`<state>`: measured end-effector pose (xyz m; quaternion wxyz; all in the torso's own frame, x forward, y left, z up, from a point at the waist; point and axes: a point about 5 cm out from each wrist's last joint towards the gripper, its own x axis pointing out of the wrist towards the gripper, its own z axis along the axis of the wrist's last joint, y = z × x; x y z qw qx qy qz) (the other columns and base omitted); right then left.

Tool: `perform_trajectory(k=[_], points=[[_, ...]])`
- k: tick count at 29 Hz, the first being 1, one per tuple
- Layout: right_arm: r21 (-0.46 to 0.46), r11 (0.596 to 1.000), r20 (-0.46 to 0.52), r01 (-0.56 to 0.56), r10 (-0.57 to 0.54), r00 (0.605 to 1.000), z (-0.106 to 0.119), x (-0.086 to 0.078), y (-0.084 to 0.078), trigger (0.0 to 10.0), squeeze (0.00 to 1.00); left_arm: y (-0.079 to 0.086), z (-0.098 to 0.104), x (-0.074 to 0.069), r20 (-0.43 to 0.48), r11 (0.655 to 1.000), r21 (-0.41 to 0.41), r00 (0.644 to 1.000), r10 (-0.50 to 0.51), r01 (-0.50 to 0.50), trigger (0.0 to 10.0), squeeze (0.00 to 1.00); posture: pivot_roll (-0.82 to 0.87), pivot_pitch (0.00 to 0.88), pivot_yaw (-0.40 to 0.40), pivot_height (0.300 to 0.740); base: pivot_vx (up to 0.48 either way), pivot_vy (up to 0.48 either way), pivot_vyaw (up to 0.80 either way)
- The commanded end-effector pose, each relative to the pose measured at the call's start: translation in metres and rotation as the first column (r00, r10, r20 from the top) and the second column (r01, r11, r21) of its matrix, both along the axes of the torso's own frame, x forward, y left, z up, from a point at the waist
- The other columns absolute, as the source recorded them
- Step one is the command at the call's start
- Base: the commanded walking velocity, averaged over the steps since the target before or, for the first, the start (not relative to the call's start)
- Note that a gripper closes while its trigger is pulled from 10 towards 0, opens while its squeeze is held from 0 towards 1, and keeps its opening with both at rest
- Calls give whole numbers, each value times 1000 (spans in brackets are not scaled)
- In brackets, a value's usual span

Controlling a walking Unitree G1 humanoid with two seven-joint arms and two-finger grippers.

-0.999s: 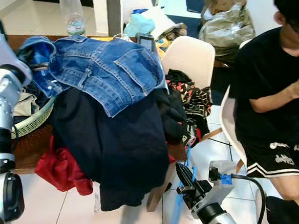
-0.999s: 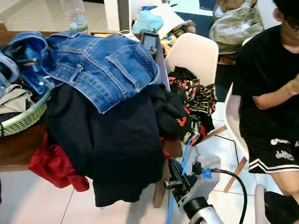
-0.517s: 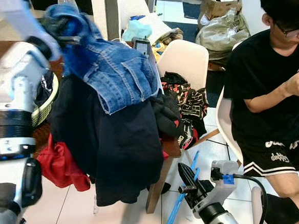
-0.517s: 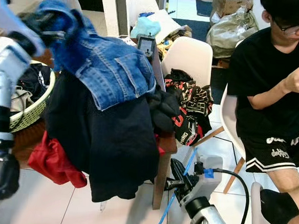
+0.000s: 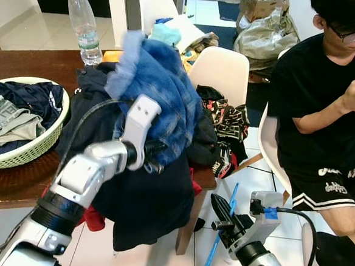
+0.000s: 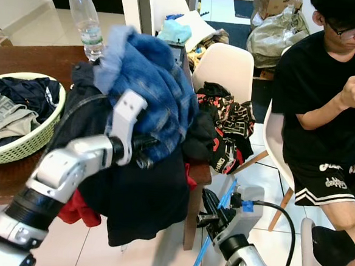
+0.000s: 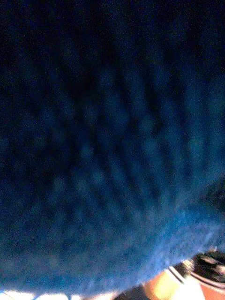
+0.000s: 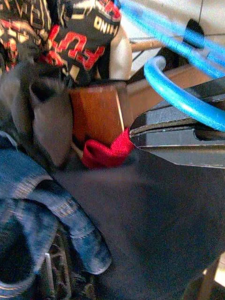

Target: Hang hanger

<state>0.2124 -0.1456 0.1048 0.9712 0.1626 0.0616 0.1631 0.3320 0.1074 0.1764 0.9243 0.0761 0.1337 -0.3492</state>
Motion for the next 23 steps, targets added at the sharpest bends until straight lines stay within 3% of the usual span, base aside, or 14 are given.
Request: perform_trajectory(k=[1,2,3,5,10,12,15,16,17,18,20,22,23], points=[[6,1000,-5,7,-7,1000,0,-1,-1,10000,0,16,-33,-6,-137,993,103,988,67,-53,10000,59,38,183,39,740,0,0,0],[6,1000,-5,7,-7,1000,0,-1,-1,10000,0,16,-33,-6,-137,993,103,988,67,-53,10000,59,38,183,39,740,0,0,0],[7,1000,-5,7,-7,1000,0,-1,-1,10000,0,25,-29,-4,-120,989,111,987,109,-95,10000,1000,39,183,37,740,0,0,0],[9,1000,-5,7,-7,1000,0,-1,-2,10000,0,53,-5,6,-20,964,130,971,237,-232,10000,1000,41,182,33,740,0,0,0],[10,1000,-5,6,-6,1000,0,-1,-2,10000,0,75,17,12,75,926,144,937,340,-348,10000,1000,43,181,31,740,0,0,0],[12,1000,-5,3,-3,1000,0,0,-2,10000,0,105,50,16,217,847,117,845,488,-519,10000,1000,45,179,29,740,0,0,0],[14,1000,-4,1,-1,1000,0,1,-2,10000,0,130,76,16,326,748,34,715,619,-663,10000,1000,46,176,28,740,0,0,0],[14,1000,-4,1,-1,1000,0,1,-2,10000,0,130,76,16,326,748,34,715,619,-663,10000,1000,46,176,28,740,0,0,0],[14,1000,-4,1,-1,1000,0,1,-2,10000,0,135,80,15,343,723,10,682,646,-690,10000,1000,46,176,28,740,0,0,0],[14,1000,-4,1,-1,1000,0,1,-2,10000,0,135,80,15,343,723,10,682,646,-690,10000,1000,46,176,28,740,0,0,0],[14,1000,-3,0,0,1000,0,2,-2,10000,0,148,85,13,355,660,-57,603,715,-749,10000,1000,42,173,27,740,0,0,0],[14,1000,-3,0,0,1000,0,2,-2,10000,0,148,85,13,355,660,-57,603,715,-749,10000,1000,42,173,27,740,0,0,0],[14,1000,-3,0,0,1000,0,2,-2,10000,0,152,86,12,356,636,-73,575,736,-769,10000,1000,42,172,26,740,0,0,0]])
